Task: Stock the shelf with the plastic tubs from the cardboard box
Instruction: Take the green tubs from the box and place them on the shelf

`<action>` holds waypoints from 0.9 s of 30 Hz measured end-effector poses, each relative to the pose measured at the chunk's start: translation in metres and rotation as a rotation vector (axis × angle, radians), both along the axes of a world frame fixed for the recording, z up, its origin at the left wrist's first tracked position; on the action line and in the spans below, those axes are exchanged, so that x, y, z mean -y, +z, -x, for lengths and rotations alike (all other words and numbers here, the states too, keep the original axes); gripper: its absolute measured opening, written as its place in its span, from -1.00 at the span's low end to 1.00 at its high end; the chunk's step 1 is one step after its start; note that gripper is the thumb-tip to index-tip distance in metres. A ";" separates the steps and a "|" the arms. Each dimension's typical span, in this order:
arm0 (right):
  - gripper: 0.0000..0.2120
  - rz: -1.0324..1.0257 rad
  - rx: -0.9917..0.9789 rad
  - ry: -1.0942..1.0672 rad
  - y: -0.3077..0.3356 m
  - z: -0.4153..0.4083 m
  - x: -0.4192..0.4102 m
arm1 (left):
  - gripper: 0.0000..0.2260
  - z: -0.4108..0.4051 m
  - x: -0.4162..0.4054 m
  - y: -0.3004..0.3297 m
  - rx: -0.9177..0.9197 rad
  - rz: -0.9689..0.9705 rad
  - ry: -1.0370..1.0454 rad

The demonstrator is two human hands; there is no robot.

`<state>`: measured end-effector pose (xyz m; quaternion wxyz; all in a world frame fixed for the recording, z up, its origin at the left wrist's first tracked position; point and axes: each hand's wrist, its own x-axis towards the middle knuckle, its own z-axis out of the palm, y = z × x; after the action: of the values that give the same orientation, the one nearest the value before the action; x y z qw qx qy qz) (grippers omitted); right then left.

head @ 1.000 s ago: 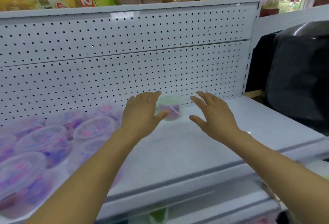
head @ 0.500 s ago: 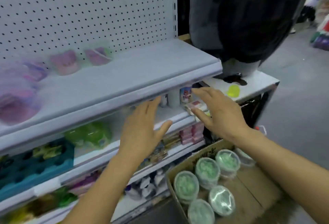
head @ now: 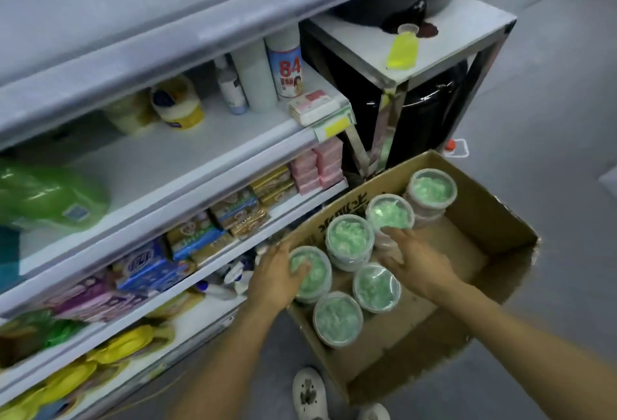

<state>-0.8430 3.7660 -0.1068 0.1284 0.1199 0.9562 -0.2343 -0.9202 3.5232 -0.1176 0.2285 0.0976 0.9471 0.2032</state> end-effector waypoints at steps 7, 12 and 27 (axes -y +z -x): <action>-0.78 0.339 0.112 -0.228 -0.085 0.030 0.003 | -0.50 0.021 -0.016 -0.075 0.158 0.164 0.004; -0.63 0.569 0.165 -0.583 -0.134 0.063 0.014 | -0.55 0.032 -0.028 -0.096 0.148 0.301 -0.010; -0.71 0.553 0.112 -0.802 -0.109 0.074 -0.009 | -0.98 0.036 -0.017 -0.065 0.265 -0.312 0.458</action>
<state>-0.9174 3.7752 -0.2158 0.1062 0.4525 0.7284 -0.5034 -0.9558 3.5401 -0.1828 0.2807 -0.1118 0.8636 0.4035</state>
